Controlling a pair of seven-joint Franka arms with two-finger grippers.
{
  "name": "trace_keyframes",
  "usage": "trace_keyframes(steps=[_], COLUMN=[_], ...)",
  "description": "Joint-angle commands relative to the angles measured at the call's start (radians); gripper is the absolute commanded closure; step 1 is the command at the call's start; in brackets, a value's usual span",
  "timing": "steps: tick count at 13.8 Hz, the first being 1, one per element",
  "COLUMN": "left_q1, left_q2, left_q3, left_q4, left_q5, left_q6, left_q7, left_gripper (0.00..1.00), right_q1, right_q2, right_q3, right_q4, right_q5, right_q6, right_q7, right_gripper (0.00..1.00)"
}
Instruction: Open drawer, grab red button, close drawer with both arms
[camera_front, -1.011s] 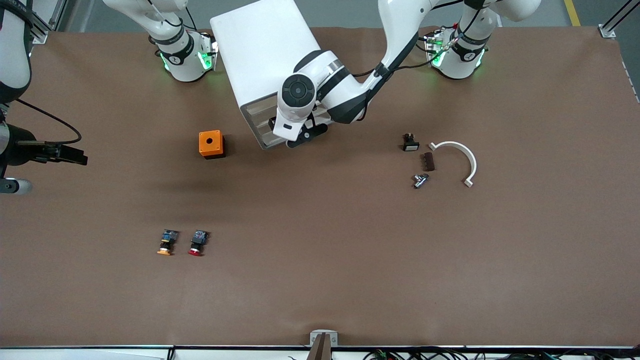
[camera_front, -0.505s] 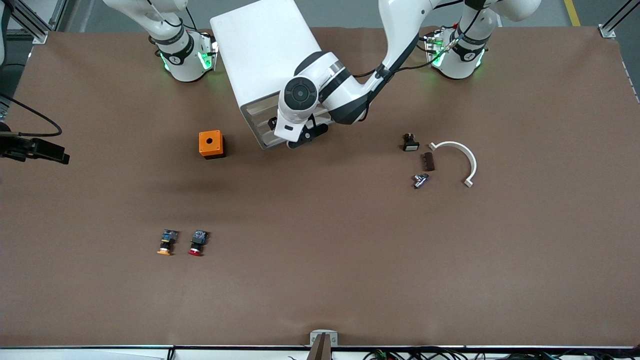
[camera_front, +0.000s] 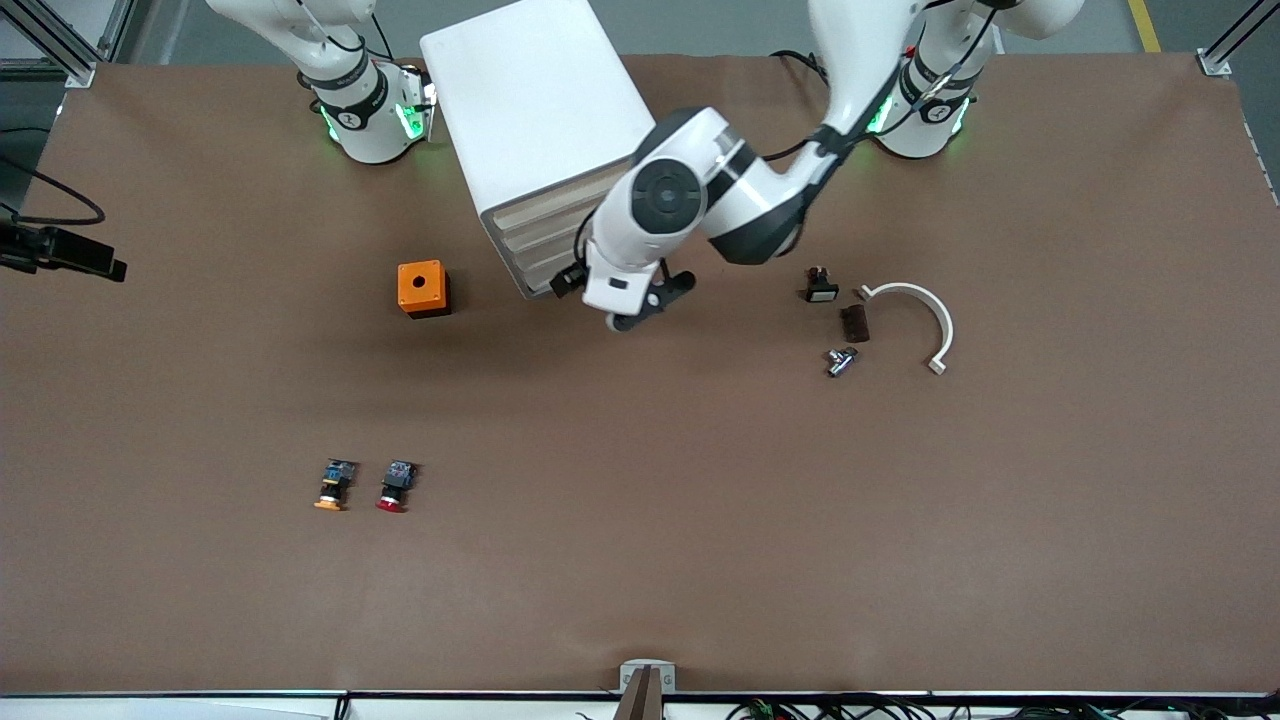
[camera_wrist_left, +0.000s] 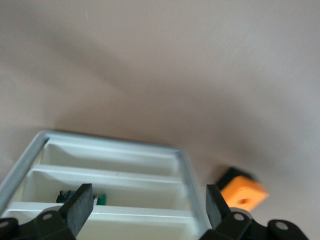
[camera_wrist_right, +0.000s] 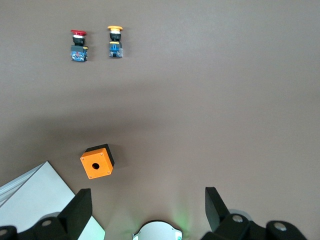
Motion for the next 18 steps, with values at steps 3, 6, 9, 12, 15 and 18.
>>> trace_keyframes(steps=[3,6,9,12,15,18], left_q1=[0.184,0.309,0.43,0.478,0.589,0.701], left_q2=[-0.197,-0.295,-0.37,-0.424,-0.456,-0.484], left_q3=[-0.001,-0.001,-0.001,-0.001,-0.001,-0.001], left_q4=[-0.009,-0.011,-0.011,-0.014,-0.018,-0.034], left_q5=[0.019,0.019,0.059,0.21,0.261,0.263], left_q6=[-0.188,-0.329,-0.447,-0.562,-0.589,-0.589], left_q7=[0.133,0.261,0.404,0.627,0.839,1.008], left_gripper=[0.01,0.01,0.01,0.01,0.01,0.01], right_q1=[0.008,0.006,0.006,-0.002,-0.005,-0.006], right_q2=[-0.179,-0.205,-0.213,-0.234,-0.24,-0.242], right_q3=[0.021,0.019,0.019,0.013,0.012,0.012], right_q4=[-0.239,-0.271,-0.265,-0.268,-0.265,-0.264], right_q5=[0.008,0.008,0.017,0.069,0.074,0.073], right_q6=[0.134,0.162,0.166,0.157,0.159,0.165], right_q7=[0.0,0.0,0.003,0.016,0.015,0.006], right_gripper=[0.0,0.0,0.0,0.0,0.0,0.0])
